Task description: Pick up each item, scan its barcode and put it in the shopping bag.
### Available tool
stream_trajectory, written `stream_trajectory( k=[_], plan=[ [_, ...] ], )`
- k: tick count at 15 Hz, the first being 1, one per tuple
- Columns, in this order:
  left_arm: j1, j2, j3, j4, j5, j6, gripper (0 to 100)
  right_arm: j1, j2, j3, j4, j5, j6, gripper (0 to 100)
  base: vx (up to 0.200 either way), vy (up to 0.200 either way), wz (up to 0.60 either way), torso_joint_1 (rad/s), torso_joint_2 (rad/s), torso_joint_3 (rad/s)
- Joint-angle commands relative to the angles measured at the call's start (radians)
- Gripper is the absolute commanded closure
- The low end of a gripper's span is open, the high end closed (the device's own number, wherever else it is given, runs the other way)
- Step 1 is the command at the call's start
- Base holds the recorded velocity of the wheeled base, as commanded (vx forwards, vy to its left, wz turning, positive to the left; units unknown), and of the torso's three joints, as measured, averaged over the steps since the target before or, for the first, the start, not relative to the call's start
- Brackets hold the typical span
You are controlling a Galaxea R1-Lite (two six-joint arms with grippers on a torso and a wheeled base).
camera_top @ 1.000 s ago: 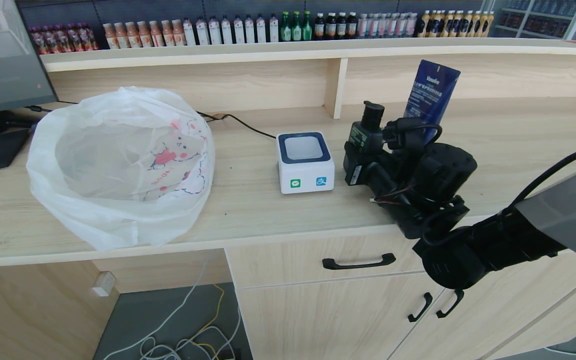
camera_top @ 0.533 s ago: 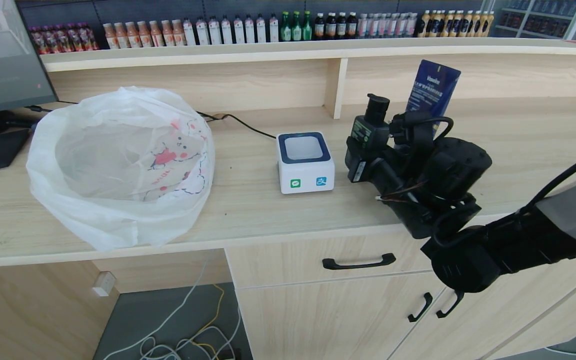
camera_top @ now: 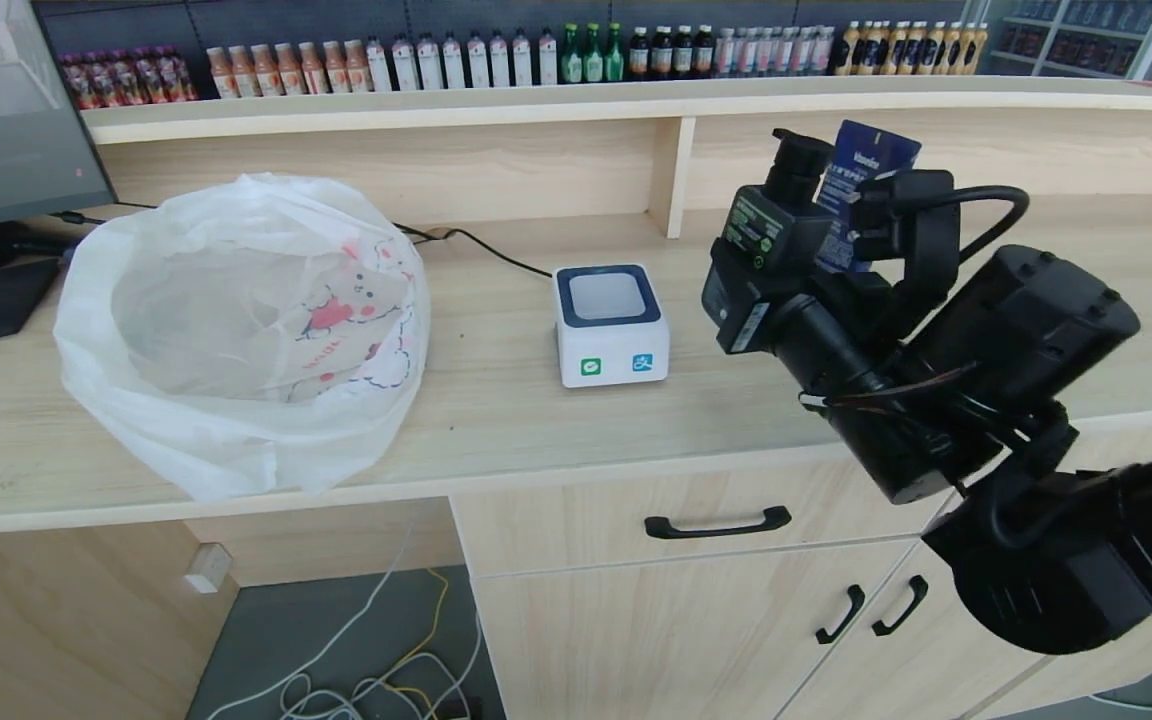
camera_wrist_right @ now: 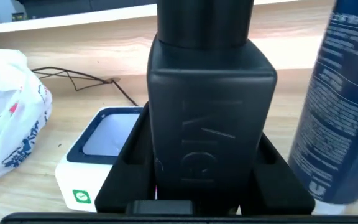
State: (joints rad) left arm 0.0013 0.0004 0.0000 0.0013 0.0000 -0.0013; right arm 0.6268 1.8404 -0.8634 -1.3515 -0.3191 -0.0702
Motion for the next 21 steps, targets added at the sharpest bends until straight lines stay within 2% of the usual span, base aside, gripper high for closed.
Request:
stream_trajectory(
  k=[1,4,7,10,12,16,18,21],
  plan=[
    [0.000,0.000,0.000,0.000,0.000,0.000,0,0.033,-0.113,0.149,-0.057,-0.041,0.006,100,0.000,0.000,0.00,0.000,0.00,0.000],
    [0.000,0.000,0.000,0.000,0.000,0.000,0,0.122,-0.193,0.307,-0.153,-0.061,0.000,100,0.000,0.000,0.00,0.000,0.00,0.000],
    [0.000,0.000,0.000,0.000,0.000,0.000,0,0.165,-0.276,0.468,-0.198,-0.069,-0.011,100,0.000,0.000,0.00,0.000,0.00,0.000],
    [0.000,0.000,0.000,0.000,0.000,0.000,0,0.188,-0.300,0.512,-0.198,-0.067,-0.019,100,0.000,0.000,0.00,0.000,0.00,0.000],
    [0.000,0.000,0.000,0.000,0.000,0.000,0,0.249,-0.310,0.552,-0.204,-0.067,-0.040,100,0.000,0.000,0.00,0.000,0.00,0.000],
    [0.000,0.000,0.000,0.000,0.000,0.000,0,0.266,-0.345,0.590,-0.212,-0.061,-0.053,100,0.000,0.000,0.00,0.000,0.00,0.000],
    [0.000,0.000,0.000,0.000,0.000,0.000,0,0.283,-0.349,0.557,-0.219,-0.009,-0.051,100,0.000,0.000,0.00,0.000,0.00,0.000],
    [0.000,0.000,0.000,0.000,0.000,0.000,0,0.356,-0.343,0.529,-0.218,0.104,0.004,100,0.000,0.000,0.00,0.000,0.00,0.000]
  ],
)
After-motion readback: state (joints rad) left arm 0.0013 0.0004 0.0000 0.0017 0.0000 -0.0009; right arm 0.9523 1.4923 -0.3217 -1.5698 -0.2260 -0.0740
